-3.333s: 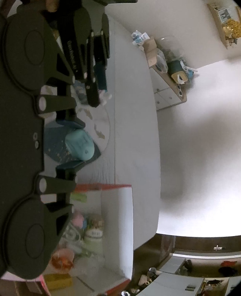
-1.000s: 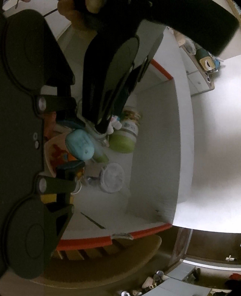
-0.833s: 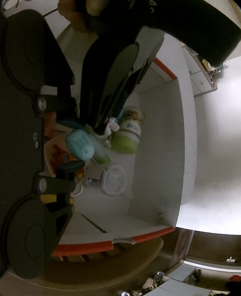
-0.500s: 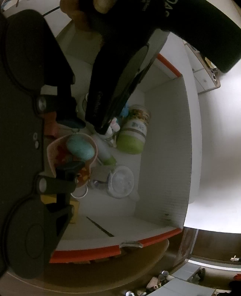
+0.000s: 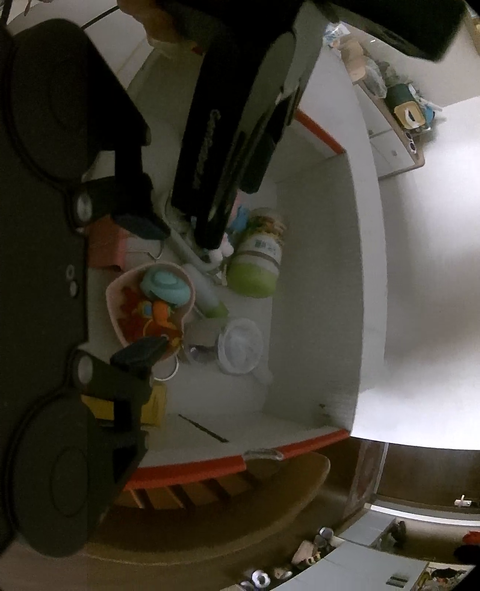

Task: Organize rigid objects

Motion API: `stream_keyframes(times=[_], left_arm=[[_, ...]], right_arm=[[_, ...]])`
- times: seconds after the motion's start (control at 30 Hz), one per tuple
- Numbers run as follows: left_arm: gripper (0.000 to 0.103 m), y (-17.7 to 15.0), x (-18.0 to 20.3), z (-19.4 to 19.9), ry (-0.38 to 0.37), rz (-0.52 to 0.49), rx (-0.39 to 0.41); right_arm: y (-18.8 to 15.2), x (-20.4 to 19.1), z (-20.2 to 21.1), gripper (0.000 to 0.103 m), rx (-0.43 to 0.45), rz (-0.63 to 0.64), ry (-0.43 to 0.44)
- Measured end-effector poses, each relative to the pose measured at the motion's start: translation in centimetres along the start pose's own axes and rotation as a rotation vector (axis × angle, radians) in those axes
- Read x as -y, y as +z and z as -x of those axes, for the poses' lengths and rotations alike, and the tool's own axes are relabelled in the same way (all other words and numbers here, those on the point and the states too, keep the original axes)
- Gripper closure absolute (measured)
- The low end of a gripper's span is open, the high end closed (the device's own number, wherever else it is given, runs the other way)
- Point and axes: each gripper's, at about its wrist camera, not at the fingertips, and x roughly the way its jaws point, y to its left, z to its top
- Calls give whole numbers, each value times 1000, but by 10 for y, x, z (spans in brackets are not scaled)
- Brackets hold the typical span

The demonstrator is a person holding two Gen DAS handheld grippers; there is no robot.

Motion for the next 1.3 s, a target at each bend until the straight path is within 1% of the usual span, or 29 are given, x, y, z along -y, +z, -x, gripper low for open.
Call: stream_keyframes(times=[0.13, 0.27, 0.5, 0.53, 0.67, 0.83, 0.93, 0.97, 1.07, 1.13, 1.23, 1.3], left_arm=[[40, -6, 1, 18, 3, -1, 47], [40, -12, 2, 35, -6, -7, 91], [40, -27, -1, 71, -35, -40, 180], [40, -29, -2, 76, -44, -45, 194], [32, -38, -6, 98, -62, -57, 248], [31, -52, -12, 123, -86, -68, 296], [26, -58, -18, 133, -97, -72, 316], [25, -61, -20, 137, -103, -68, 327], [25, -68, -29, 145, -129, -57, 337], [25, -73, -33, 151, -138, -55, 347], [18, -80, -37, 156, -153, -62, 358], [18, -86, -38, 161, -147, -76, 381]], right_arm=[[0, -2, 19, 39, 30, 1, 5], [0, -7, 36, 33, 62, -4, 0], [-2, -19, 62, 28, 129, -47, -6], [-3, -21, 66, 26, 140, -55, -6], [-8, -33, 81, 19, 187, -76, -7], [-16, -47, 98, 13, 248, -102, -14], [-22, -54, 108, 8, 288, -119, -29], [-25, -56, 111, 5, 301, -127, -31], [-31, -61, 122, 2, 350, -153, -42], [-35, -65, 129, 1, 380, -173, -48], [-40, -71, 137, 1, 410, -198, -56], [-43, -76, 142, 1, 429, -216, -65]])
